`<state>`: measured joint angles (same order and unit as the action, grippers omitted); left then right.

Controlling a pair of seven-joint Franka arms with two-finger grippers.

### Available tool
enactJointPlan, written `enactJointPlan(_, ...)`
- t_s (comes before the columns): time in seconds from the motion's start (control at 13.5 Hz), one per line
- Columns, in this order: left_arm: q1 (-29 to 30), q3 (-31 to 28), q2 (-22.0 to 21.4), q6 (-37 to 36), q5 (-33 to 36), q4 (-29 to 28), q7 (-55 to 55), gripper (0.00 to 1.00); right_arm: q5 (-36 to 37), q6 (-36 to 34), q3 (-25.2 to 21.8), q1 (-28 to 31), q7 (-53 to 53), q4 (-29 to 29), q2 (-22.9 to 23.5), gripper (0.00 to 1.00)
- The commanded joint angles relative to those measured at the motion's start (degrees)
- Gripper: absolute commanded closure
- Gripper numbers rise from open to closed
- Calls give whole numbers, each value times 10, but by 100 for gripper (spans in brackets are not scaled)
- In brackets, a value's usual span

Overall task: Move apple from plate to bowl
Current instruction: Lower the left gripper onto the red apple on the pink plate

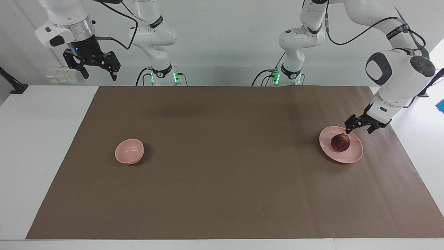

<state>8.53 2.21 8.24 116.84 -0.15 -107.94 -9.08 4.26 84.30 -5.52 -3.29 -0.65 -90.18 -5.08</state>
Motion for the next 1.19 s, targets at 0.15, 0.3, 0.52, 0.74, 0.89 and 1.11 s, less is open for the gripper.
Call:
enactJointPlan(0.15,0,3,19,110,-3,-78,-8,0,-22,19,4,1,11,-24,-12,0)
enactJointPlan(0.3,3,3,32,145,-4,-92,-9,0,-37,18,5,0,9,-31,-12,0)
enactJointPlan(0.52,5,3,35,165,-3,-117,-10,0,-58,40,5,0,9,-46,-7,0)
enactJointPlan(0.74,7,3,36,196,-4,-137,-11,0,-80,75,5,-2,9,-61,-7,0)
enactJointPlan(0.89,13,3,36,196,-4,-137,-11,8,-80,75,5,-2,8,-70,-10,0)
enactJointPlan(1.11,14,3,36,195,-4,-137,7,74,-84,69,5,-4,10,-81,-14,0)
